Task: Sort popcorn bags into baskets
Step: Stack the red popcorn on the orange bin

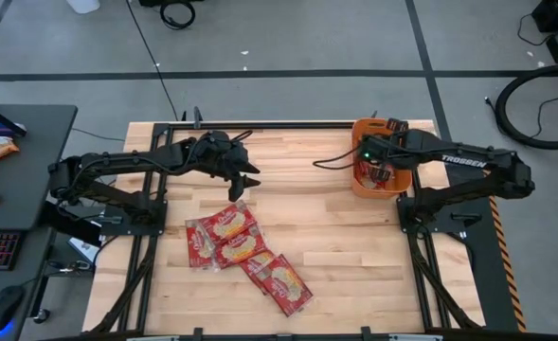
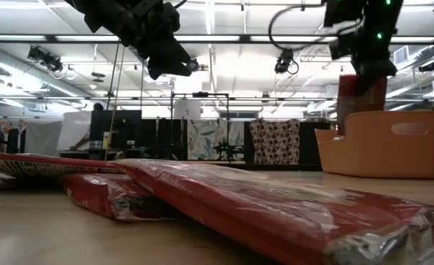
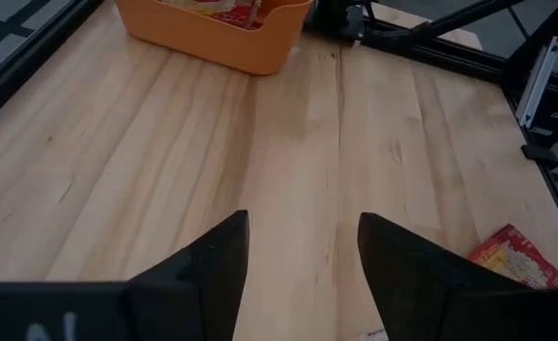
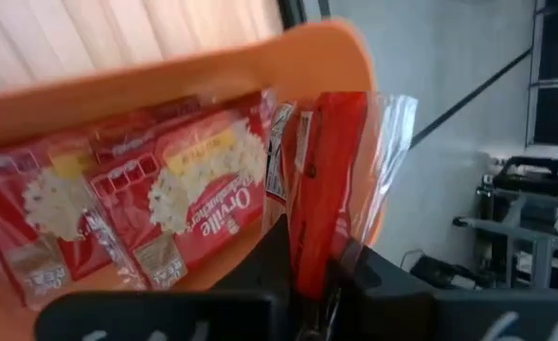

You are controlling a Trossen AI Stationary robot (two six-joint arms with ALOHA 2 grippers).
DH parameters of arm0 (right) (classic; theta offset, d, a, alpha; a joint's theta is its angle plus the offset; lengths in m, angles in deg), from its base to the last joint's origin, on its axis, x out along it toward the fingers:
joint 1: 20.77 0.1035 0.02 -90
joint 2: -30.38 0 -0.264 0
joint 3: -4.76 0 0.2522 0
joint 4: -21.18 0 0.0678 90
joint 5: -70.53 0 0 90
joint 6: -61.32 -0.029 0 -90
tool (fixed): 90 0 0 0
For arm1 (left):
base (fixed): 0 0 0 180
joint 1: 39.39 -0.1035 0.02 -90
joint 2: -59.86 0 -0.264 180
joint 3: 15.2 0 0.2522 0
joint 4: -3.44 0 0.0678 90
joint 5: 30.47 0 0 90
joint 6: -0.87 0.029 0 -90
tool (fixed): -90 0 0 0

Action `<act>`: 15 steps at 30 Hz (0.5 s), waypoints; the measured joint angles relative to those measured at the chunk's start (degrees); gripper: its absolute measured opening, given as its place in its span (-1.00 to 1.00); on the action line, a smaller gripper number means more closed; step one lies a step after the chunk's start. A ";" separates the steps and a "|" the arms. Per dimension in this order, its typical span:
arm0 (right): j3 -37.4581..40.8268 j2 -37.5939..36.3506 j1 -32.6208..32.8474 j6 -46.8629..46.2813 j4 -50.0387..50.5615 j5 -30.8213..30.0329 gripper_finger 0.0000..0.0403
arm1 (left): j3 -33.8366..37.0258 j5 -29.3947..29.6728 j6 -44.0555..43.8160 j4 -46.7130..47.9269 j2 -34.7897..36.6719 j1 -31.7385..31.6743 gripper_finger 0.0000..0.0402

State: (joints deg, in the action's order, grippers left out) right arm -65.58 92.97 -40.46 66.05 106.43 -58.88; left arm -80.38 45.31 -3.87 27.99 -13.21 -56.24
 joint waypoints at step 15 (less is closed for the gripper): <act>5.72 1.00 -6.26 -12.75 8.62 20.59 -0.42 | 0.02 -7.96 -3.32 4.11 -0.02 -0.02 0.01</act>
State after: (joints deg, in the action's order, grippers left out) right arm -59.86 93.98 -46.72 53.30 115.06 -38.29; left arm -80.36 37.35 -7.19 32.10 -13.24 -56.26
